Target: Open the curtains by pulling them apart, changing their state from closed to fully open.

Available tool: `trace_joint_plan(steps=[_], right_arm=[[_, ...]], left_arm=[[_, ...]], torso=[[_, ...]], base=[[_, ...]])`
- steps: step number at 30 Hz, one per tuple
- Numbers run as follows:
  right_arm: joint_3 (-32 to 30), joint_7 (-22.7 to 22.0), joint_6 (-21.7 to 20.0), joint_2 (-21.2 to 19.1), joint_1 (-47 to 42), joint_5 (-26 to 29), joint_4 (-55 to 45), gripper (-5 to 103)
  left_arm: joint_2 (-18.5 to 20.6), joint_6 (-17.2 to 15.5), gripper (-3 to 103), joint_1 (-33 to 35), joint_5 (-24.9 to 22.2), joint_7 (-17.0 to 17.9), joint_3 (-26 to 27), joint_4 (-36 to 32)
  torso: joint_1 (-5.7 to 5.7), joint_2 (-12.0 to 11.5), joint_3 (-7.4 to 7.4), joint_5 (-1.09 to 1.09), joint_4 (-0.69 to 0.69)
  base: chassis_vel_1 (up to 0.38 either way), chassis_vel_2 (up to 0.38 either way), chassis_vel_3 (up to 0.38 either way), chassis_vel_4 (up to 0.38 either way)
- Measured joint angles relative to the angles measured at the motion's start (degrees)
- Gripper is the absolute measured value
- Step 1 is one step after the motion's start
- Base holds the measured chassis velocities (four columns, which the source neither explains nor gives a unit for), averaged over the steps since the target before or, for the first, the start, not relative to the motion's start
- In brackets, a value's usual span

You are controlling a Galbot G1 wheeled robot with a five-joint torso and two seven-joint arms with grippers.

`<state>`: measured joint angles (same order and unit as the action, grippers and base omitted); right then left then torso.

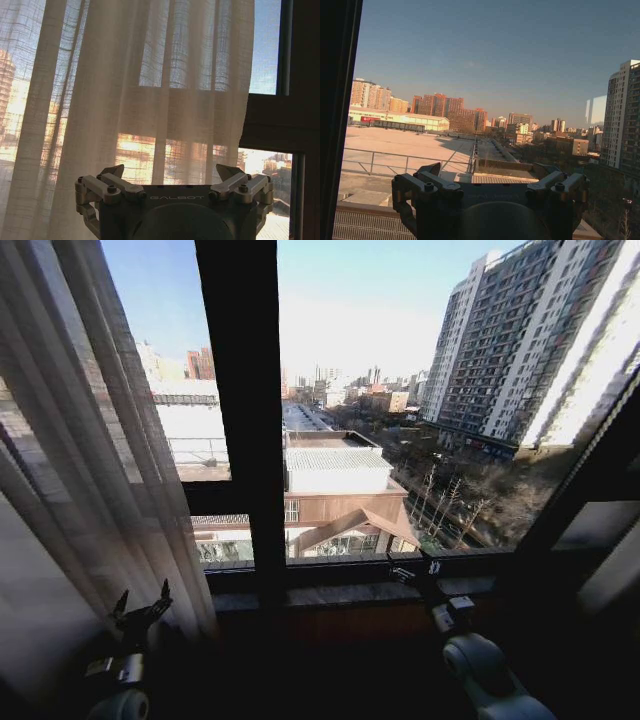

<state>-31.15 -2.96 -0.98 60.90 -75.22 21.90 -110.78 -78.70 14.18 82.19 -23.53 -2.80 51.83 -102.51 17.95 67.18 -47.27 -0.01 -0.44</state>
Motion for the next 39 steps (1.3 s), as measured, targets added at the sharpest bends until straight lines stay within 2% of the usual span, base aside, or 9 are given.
trace_joint_plan(steps=[3,13,19,39], right_arm=[[-0.01,-0.01,0.0,-0.02,0.0,0.0,0.0,100],[-0.01,-0.02,0.0,-0.01,0.0,0.0,0.0,100],[-0.01,-0.02,-0.01,-0.01,0.0,0.0,0.0,100],[-0.01,-0.02,-0.01,-0.01,-0.01,0.0,0.0,100]], left_arm=[[-0.02,0.0,100,0.0,0.0,-0.02,-0.03,-0.01],[0.0,0.0,100,0.0,0.0,-0.03,-0.02,0.0],[0.0,0.0,100,0.0,0.0,-0.02,-0.01,-0.01],[0.0,0.0,100,0.0,0.0,-0.02,0.0,-0.01]], torso=[[-0.01,0.0,0.0,0.08,-0.02],[-0.02,0.01,0.0,-0.02,0.01],[0.03,-0.01,-0.02,0.01,0.01],[0.0,0.0,-0.01,0.01,0.0]], base=[[-0.029,-0.006,0.015,0.013],[-0.064,0.032,0.046,-0.032],[-0.085,0.134,0.076,-0.107],[-0.011,0.005,0.01,-0.005]])
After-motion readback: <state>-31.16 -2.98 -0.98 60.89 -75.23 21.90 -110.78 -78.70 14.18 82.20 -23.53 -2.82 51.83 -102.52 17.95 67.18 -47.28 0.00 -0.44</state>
